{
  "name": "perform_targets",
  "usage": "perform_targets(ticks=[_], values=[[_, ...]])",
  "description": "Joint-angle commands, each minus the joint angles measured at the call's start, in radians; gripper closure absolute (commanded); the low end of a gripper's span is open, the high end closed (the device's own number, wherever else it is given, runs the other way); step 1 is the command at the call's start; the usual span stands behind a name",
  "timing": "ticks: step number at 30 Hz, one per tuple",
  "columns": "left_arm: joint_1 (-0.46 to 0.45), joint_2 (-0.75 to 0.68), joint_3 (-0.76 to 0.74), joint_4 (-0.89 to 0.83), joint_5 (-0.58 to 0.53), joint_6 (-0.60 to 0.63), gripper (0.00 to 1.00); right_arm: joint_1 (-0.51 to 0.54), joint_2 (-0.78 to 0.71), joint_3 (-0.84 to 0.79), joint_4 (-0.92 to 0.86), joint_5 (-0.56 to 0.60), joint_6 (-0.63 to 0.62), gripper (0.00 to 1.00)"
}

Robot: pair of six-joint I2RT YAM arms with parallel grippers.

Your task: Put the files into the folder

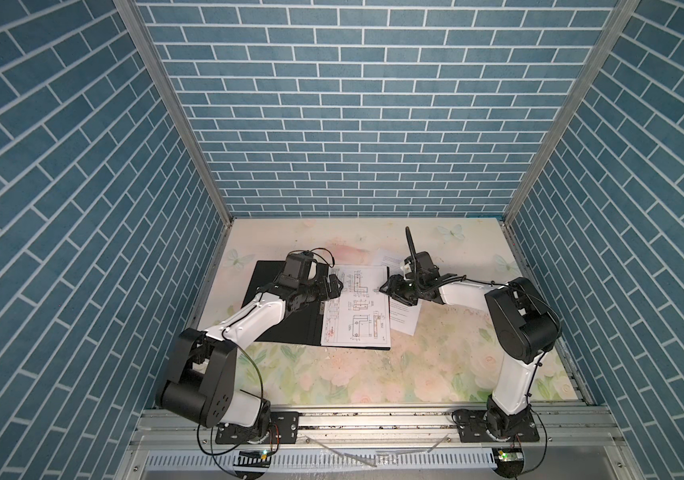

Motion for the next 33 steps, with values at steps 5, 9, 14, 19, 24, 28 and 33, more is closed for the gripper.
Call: perform_targets(ticks=[5, 9, 14, 19, 24, 28, 33], values=[[0.011, -0.058, -0.051, 0.007, 0.002, -0.002, 0.0, 0.018, 0.045, 0.058, -0.033, 0.003, 0.024, 0.41], [0.011, -0.092, -0.078, -0.001, -0.007, -0.005, 0.0, 0.03, 0.058, 0.071, -0.018, -0.009, 0.037, 0.41], [0.009, -0.139, -0.119, 0.006, -0.009, -0.032, 0.0, 0.055, 0.073, 0.096, 0.026, -0.037, 0.074, 0.41], [-0.011, -0.189, -0.178, 0.022, -0.011, -0.071, 0.0, 0.089, 0.103, 0.144, 0.044, -0.056, 0.096, 0.42], [-0.069, -0.237, -0.214, 0.02, -0.062, -0.107, 0.0, 0.099, 0.12, 0.174, 0.033, -0.054, 0.091, 0.42], [-0.126, -0.245, -0.23, 0.034, -0.09, -0.138, 0.0, 0.098, 0.079, 0.162, -0.023, 0.018, 0.045, 0.39], [-0.173, -0.235, -0.229, 0.057, -0.12, -0.158, 0.0, 0.098, 0.075, 0.158, -0.096, 0.048, 0.007, 0.37]])
